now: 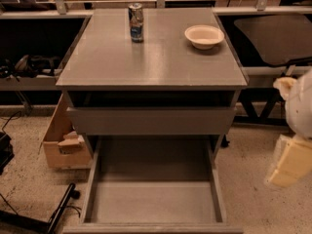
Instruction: Close middle drawer
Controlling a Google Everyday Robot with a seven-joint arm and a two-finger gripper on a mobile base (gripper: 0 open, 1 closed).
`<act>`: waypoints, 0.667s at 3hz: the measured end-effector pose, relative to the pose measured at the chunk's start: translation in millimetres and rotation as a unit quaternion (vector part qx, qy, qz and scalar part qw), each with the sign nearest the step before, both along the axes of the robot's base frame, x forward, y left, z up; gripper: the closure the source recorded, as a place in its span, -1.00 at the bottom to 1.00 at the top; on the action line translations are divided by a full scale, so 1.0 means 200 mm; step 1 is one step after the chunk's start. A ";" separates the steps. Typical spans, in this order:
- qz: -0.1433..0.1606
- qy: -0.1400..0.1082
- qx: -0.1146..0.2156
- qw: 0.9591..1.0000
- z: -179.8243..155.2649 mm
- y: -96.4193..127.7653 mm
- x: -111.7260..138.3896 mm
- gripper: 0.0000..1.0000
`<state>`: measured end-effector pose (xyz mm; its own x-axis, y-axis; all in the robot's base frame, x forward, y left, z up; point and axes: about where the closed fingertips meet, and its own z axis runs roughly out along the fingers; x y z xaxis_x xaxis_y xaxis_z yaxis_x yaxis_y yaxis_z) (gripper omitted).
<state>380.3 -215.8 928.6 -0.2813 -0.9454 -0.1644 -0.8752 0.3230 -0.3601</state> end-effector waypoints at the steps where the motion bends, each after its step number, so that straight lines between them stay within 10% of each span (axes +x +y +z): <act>1: -0.013 -0.006 -0.004 1.000 -0.29 0.01 -0.08 -1.00; 2: -0.019 0.026 -0.007 0.999 -0.74 -0.01 -0.13 -1.00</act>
Offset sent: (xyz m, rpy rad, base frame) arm -0.1006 -0.0224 -0.3515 -0.0604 0.3386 -0.0694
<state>353.9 -217.5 780.2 -0.3253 -0.9360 -0.1347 -0.8801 0.3517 -0.3189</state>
